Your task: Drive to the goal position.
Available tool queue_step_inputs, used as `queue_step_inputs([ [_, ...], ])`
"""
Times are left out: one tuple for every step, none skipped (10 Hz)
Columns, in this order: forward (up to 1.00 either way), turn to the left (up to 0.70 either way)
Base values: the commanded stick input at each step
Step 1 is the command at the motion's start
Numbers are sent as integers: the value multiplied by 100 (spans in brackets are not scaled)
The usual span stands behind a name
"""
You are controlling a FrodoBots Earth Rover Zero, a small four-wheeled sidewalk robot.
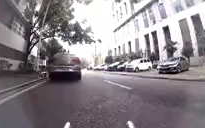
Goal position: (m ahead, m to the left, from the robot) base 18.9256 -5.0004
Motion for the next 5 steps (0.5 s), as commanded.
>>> queue_step_inputs([
  [45, 0],
  [45, 0],
  [45, 0],
  [45, 0],
  [45, 0],
])
